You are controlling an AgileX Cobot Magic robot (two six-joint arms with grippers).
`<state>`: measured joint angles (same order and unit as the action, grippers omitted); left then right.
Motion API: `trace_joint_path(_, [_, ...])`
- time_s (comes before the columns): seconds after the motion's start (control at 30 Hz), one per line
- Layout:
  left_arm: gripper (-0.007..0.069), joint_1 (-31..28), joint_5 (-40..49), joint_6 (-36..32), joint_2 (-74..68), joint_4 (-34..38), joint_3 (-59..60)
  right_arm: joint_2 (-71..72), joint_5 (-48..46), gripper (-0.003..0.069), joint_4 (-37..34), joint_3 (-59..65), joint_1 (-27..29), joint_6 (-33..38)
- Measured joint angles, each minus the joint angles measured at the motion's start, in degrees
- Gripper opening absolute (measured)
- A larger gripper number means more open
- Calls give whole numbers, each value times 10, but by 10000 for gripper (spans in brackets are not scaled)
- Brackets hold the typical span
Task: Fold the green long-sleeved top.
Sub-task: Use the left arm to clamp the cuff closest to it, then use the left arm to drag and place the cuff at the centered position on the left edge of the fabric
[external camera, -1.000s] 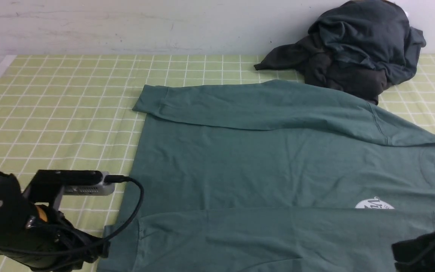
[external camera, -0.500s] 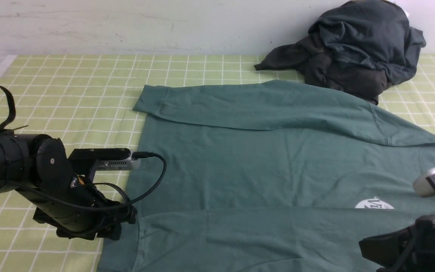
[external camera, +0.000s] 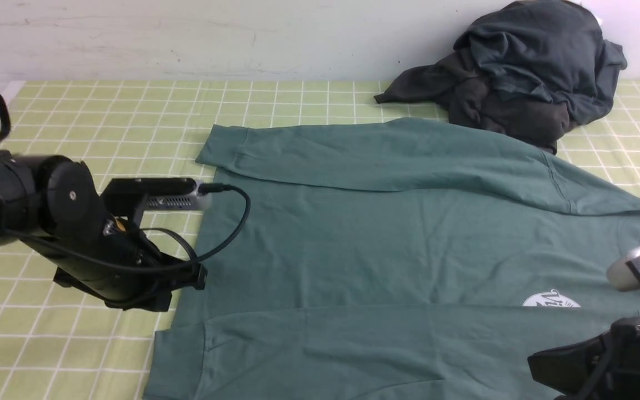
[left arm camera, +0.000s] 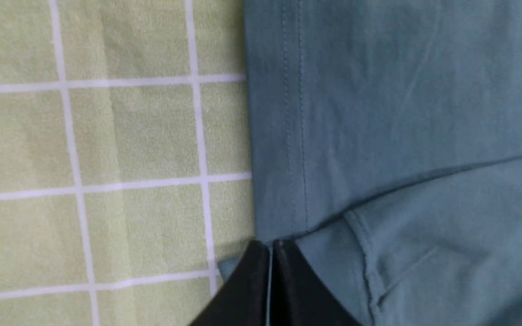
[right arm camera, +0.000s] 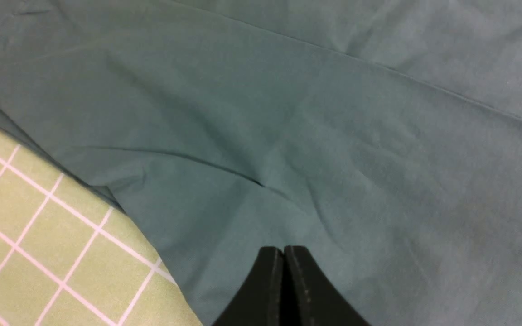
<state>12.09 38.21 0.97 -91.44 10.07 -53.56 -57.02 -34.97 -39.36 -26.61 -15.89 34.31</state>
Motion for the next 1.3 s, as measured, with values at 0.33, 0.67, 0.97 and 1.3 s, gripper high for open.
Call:
trace_joint_path(0.33, [183,0,53,-34,-47,-1,-3,0,0,-13,0,0,0,0])
trace_joint_path(0.67, [255,0,42,-4,-92,3,-7,0,-6,-13,-2,0,0,0])
trace_joint_path(0.97, [24,1,37,-4,-71,8,-7,0,-9,-13,-2,0,0,5])
trace_joint_path(1.3, [17,1,-10,-34,38,5,-16,0,-9,-13,-2,0,0,13])
